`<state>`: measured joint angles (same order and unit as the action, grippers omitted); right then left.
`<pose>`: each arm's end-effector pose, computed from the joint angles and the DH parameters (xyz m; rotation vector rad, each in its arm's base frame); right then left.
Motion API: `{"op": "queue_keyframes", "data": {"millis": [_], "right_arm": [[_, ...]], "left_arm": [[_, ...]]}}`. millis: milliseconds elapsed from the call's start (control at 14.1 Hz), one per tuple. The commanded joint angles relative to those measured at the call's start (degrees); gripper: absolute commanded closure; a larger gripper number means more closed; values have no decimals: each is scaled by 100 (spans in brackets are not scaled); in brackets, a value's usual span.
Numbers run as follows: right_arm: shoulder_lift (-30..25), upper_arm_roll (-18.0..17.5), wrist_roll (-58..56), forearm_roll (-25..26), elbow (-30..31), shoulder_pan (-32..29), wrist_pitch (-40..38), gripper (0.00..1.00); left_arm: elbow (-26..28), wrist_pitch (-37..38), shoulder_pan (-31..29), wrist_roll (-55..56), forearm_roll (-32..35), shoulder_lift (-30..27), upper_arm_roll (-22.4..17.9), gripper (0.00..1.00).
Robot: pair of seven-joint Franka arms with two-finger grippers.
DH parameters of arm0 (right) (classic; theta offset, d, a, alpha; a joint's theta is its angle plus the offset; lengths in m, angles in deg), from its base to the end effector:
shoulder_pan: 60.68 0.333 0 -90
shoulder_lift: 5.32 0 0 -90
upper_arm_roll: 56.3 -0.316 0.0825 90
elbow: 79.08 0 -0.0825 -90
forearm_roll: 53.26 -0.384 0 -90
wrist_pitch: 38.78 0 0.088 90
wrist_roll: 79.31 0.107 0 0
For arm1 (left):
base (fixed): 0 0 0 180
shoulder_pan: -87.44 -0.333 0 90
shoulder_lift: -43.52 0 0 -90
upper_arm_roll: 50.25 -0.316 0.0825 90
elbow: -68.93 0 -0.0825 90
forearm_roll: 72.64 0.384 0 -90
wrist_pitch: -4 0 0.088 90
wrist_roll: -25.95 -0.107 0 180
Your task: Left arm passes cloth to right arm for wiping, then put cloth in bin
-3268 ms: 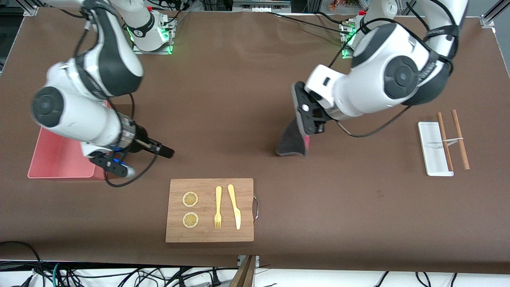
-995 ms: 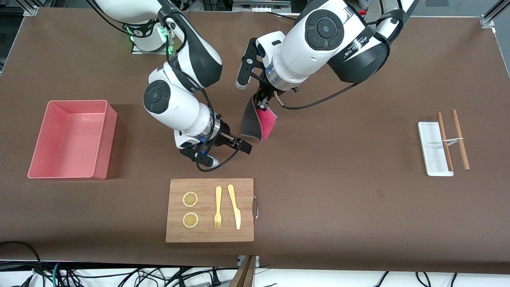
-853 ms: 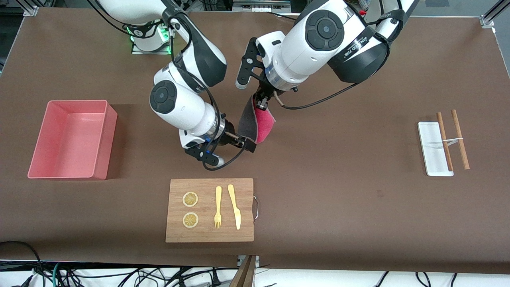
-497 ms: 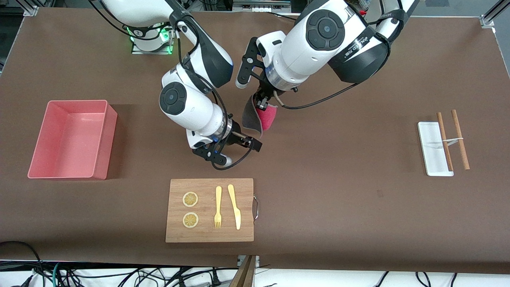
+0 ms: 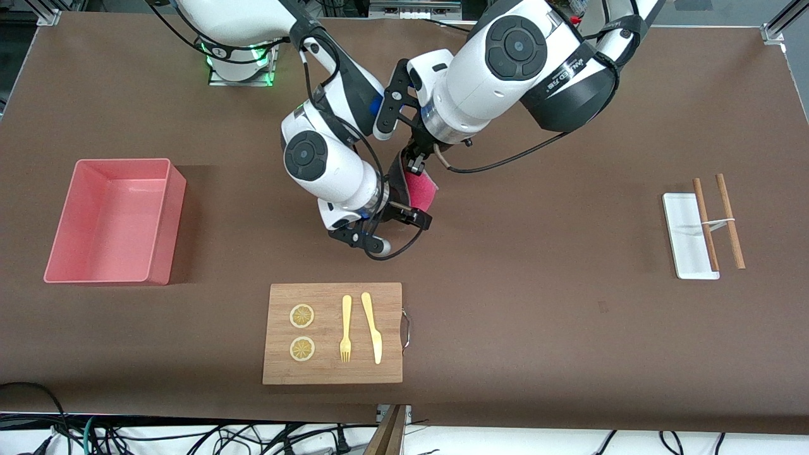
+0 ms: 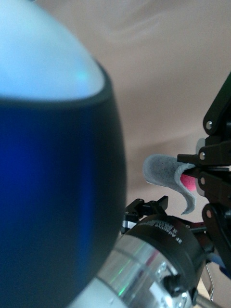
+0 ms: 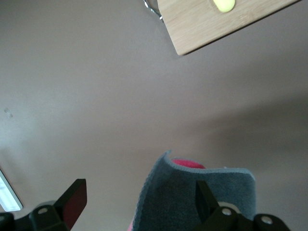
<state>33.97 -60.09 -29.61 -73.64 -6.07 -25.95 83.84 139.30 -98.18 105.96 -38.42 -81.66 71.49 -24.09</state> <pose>0.5913 0.4733 0.3703 -2.7072 0.5211 0.1672 0.5390 -0.4478 0.5286 1.7162 -2.2063 0.2490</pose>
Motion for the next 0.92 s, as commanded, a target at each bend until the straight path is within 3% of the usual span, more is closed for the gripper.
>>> {"op": "queue_keyframes", "data": {"millis": [0,142,853], "right_arm": [[79,-7,-66,-107,-164,-10,-98,2],[79,-7,-223,-107,-155,-54,-176,9],[184,-42,-408,-63,-120,51,-335,9]], "left_arm": [[-155,31,29,-129,-91,77,-23,100],[-155,23,21,-129,-91,77,-23,100],[-138,14,30,-217,-100,77,-23,100]]}}
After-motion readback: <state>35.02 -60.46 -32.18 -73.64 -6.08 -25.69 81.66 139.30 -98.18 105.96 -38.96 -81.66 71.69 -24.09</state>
